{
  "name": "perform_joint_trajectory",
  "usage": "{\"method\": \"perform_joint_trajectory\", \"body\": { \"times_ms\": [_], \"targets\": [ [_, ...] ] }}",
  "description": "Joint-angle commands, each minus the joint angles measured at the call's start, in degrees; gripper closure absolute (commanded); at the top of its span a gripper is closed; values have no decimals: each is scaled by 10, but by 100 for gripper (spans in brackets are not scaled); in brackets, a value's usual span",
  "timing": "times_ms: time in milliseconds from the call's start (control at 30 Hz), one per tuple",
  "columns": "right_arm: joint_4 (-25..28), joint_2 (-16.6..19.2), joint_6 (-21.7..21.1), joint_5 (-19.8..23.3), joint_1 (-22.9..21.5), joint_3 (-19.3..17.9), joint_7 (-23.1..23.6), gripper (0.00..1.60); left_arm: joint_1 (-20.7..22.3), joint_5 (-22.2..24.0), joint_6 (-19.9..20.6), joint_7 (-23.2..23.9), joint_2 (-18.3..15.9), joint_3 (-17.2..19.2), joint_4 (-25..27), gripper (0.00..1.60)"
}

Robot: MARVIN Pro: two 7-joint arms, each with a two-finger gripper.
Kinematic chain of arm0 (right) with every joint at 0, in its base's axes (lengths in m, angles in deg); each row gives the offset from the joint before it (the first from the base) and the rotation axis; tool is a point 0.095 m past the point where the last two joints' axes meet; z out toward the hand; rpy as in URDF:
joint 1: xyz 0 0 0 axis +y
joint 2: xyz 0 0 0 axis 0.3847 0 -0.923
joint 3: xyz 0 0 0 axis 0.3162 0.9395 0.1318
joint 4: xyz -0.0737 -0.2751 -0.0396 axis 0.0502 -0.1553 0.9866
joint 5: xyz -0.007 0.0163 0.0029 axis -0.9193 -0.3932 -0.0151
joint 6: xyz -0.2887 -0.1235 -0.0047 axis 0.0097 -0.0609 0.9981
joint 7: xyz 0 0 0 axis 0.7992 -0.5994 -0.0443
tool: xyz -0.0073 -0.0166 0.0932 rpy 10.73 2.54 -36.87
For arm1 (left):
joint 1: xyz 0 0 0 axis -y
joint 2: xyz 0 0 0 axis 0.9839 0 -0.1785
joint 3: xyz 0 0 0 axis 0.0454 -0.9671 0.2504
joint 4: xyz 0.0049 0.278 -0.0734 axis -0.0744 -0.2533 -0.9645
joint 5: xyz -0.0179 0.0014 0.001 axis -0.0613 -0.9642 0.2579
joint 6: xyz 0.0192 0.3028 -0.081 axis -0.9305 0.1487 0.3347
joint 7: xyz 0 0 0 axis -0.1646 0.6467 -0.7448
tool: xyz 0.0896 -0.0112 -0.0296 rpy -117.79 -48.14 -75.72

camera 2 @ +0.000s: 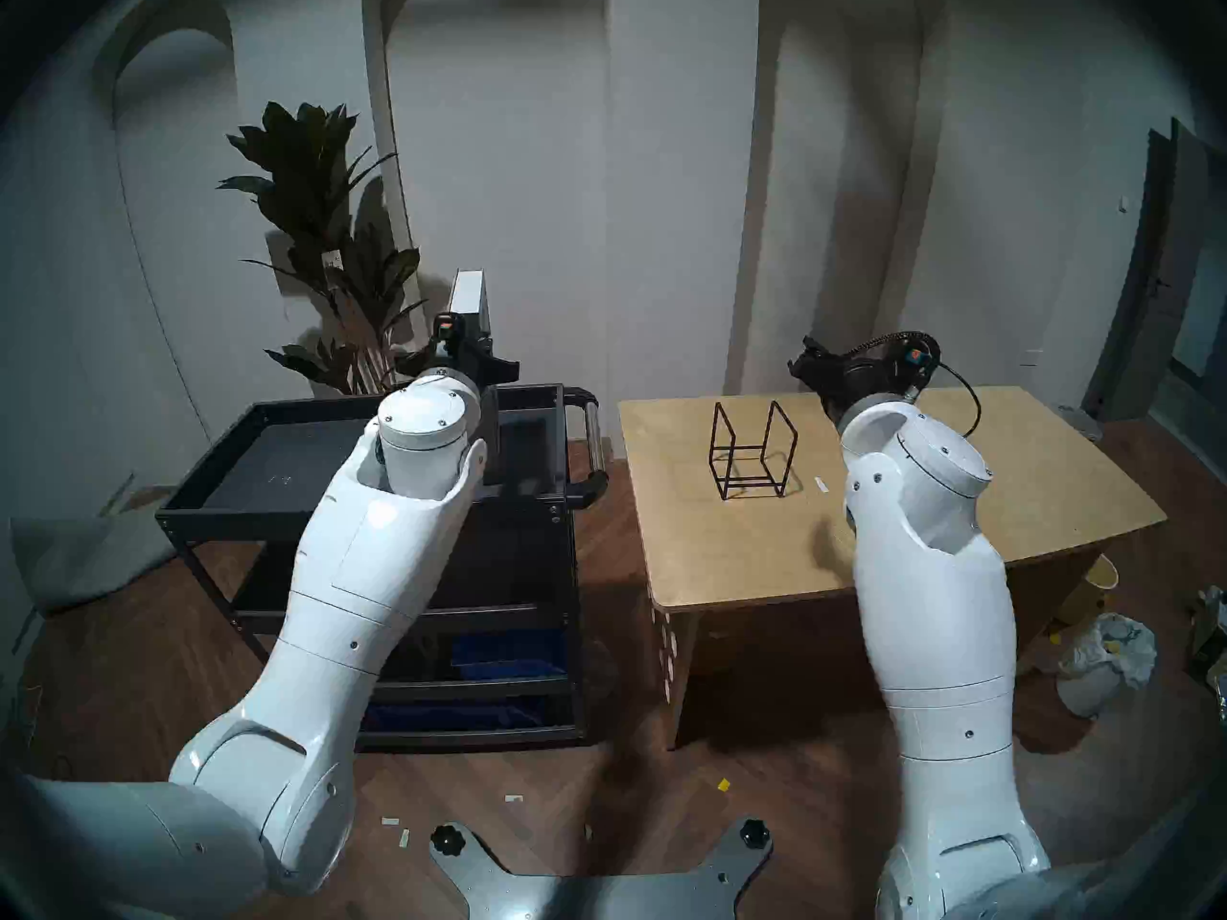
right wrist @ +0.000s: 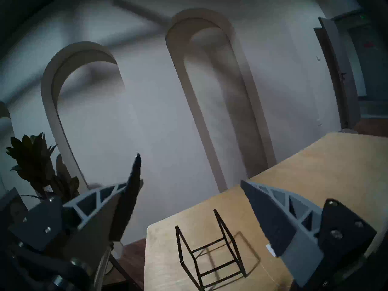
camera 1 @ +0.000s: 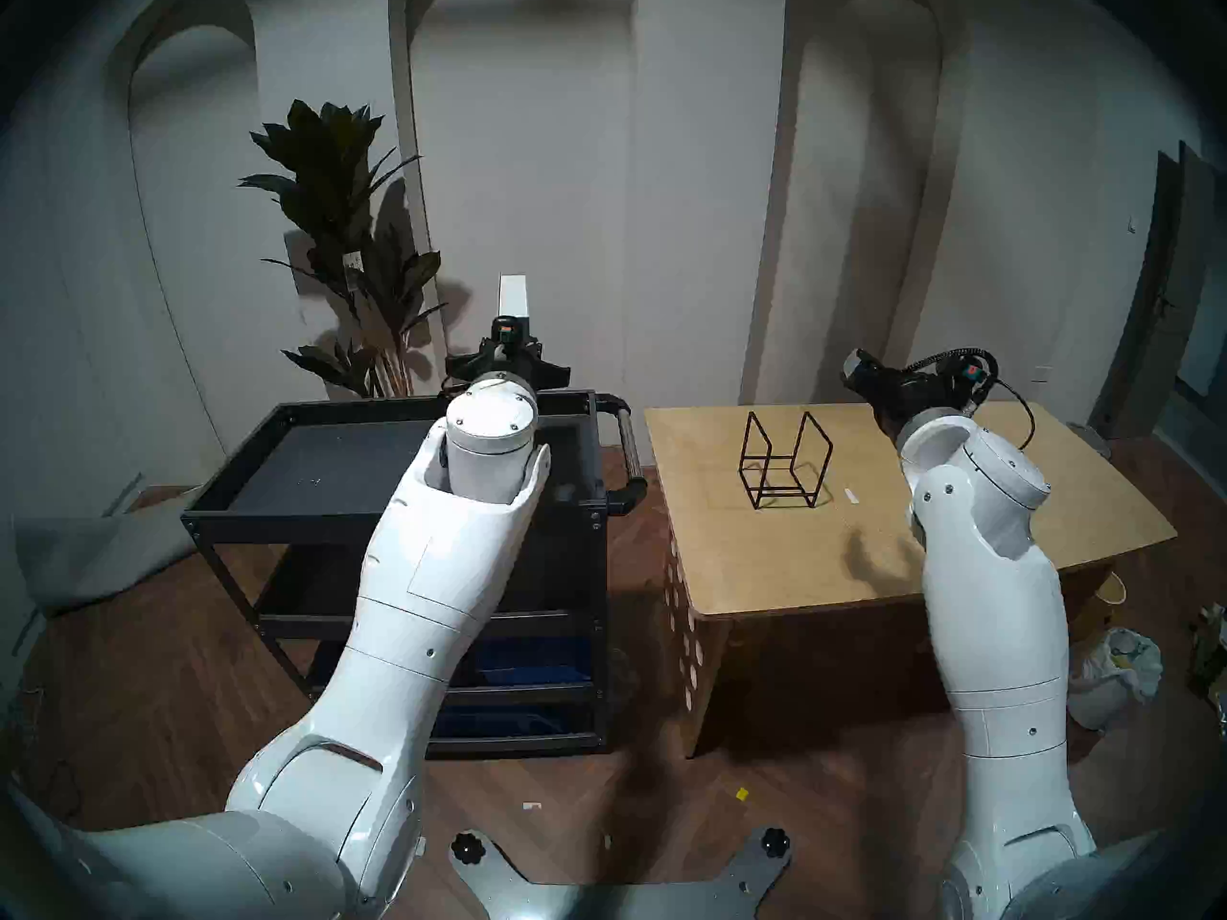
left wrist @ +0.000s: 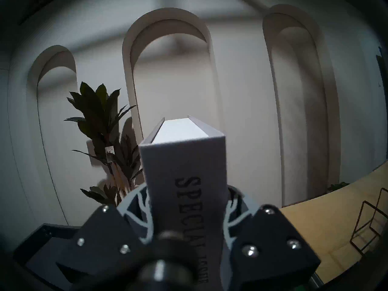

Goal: Transfer books between table and cart

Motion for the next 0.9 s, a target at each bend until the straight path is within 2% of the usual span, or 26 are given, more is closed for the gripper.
{"method": "perform_joint_trajectory", "body": {
  "times_ms": [0,267,733,867],
  "targets": [
    [-6,9,1,17,-19,0,32,0,22,2,-19,9,-4,3,-2,160],
    [-2,14,19,9,-10,5,40,0,23,4,-23,19,-5,8,-15,160],
    [4,17,23,10,-2,-6,40,0,37,11,-20,46,0,4,-50,160],
    [5,14,22,12,-1,-9,39,0,48,22,4,56,3,10,-58,160]
  ]
}}
